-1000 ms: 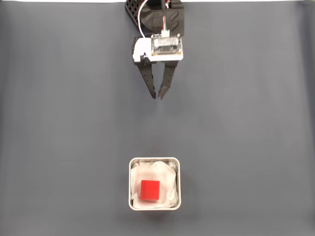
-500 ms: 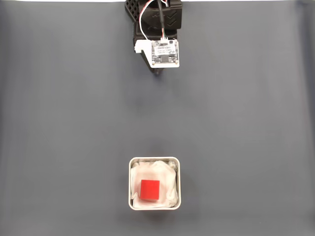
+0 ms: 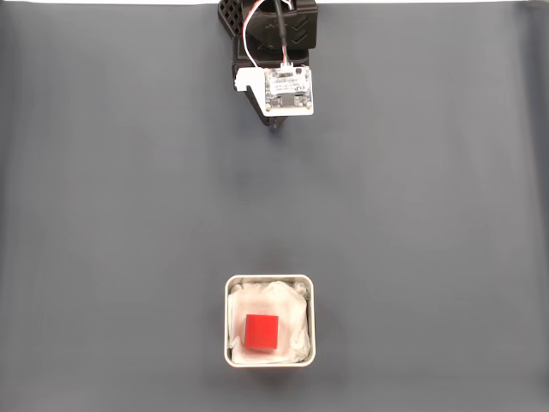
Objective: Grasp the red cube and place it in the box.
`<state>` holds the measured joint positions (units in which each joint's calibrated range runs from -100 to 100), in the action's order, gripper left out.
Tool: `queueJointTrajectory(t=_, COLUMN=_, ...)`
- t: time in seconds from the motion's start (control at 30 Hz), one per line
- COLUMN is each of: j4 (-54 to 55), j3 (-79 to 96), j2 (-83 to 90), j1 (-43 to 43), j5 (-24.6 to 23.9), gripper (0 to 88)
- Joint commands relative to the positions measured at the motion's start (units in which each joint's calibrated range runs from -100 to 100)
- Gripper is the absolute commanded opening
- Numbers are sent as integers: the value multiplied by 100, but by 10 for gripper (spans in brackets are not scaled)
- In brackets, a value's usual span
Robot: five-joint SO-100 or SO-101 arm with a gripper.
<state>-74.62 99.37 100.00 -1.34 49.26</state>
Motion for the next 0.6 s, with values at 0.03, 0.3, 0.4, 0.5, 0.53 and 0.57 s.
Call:
queueJointTrajectory(t=0.03, j4=-128, j3=45, j2=0, j1=13, j5=-49, gripper=0)
queueJointTrajectory(t=0.3, j4=-128, j3=45, j2=0, j1=13, j5=-24, gripper=0)
queueJointTrajectory(t=0.4, j4=-128, j3=45, j2=0, j1=6, j5=-24, gripper=0)
queueJointTrajectory(t=0.5, j4=-128, j3=45, j2=0, j1=6, j5=-24, gripper=0)
queueJointTrajectory(t=0.53, j4=-128, j3=45, j2=0, j1=6, j5=-24, gripper=0)
queueJointTrajectory(t=0.57, j4=-128, j3=45, j2=0, j1=6, j5=-24, gripper=0)
